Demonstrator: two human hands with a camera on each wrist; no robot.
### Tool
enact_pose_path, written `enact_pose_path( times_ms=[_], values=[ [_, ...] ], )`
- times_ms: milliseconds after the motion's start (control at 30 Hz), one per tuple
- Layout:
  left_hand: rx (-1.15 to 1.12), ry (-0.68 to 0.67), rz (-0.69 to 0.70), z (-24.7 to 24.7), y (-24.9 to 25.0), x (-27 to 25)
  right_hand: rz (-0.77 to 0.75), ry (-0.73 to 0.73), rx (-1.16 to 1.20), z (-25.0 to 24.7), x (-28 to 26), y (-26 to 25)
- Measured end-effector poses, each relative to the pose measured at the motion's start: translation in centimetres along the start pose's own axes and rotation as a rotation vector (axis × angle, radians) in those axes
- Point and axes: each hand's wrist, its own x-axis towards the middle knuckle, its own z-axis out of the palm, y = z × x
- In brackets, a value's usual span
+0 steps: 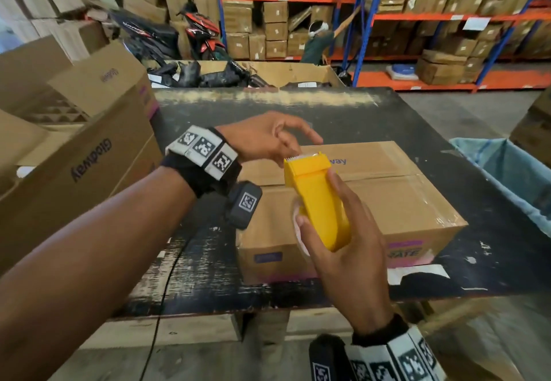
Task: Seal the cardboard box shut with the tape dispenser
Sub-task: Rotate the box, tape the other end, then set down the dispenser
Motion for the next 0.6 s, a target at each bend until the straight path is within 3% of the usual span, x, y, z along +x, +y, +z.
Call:
enact_pose_path(
  times_ms=[100,200,267,333,600],
  values=[
    [0.083,0.055,0.060,-5.4,0.2,1.7,0.044,-0.011,-0.106,1.0,2.4,-2.7],
    [0.026,0.171,0.036,-12.6,-1.9,3.2,0.171,-0.045,-0.167,1.2,1.9,-4.8],
    [0.005,0.119,-0.015,-15.3,-4.3,4.3,0.224,-0.083,-0.192,1.9,1.6,-6.0],
    [0.009,0.064,-0.049,-15.9,-7.3,5.9,0.266,-0.138,-0.239,3.8,2.0,-6.7],
    [0.032,0.049,-0.135,-16.7,-17.8,10.0,0.414,-0.307,-0.375,10.8,6.7,-6.8]
  ],
)
